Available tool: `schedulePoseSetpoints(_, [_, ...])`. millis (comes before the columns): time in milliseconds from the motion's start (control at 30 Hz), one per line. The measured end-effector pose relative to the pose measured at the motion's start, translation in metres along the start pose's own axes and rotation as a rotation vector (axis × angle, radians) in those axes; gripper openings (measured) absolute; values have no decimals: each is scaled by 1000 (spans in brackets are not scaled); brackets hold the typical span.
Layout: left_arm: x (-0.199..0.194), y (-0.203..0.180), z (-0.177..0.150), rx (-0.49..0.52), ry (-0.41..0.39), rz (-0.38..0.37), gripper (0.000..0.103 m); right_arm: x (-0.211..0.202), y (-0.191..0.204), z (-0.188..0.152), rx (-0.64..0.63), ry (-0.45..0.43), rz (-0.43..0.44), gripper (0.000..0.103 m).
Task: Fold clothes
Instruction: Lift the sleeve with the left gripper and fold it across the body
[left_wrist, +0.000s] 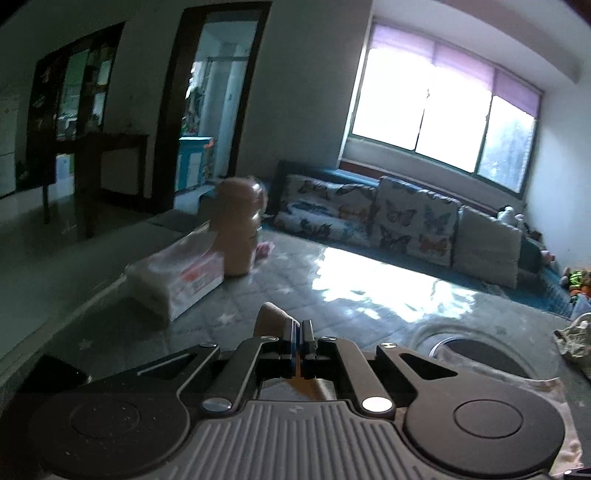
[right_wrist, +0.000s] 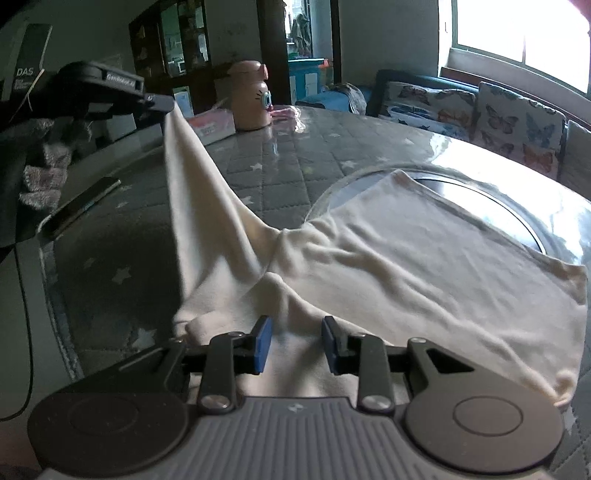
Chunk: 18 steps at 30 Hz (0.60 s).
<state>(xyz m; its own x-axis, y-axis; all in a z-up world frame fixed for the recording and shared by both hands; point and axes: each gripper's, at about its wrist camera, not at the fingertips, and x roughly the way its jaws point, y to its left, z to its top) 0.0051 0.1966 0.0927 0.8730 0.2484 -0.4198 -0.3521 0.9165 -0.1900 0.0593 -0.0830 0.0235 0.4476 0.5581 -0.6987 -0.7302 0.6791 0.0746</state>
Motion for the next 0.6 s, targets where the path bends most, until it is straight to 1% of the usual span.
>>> schedulePoseSetpoints(33, [-3, -3, 2, 5, -11, -18, 2, -3, -1, 0, 4, -5, -3, 30])
schedulePoseSetpoints(167, [-25, -34, 11, 32, -43, -151, 2, -20, -17, -2, 54, -33, -31, 31])
schedulePoseSetpoints(300, [-47, -79, 11, 118, -70, -308, 2, -41, -38, -7, 121, -70, -72, 31])
schedulePoseSetpoints(433, [-62, -123, 4, 174, -52, -471, 2, -66, -62, -17, 185, -103, -130, 32])
schedulePoseSetpoints(567, [-66, -159, -12, 228, -16, -606, 3, -88, -83, -34, 253, -123, -188, 32])
schedulePoseSetpoints(600, [-66, -167, -17, 246, 4, -639, 3, -91, -87, -38, 271, -124, -194, 32])
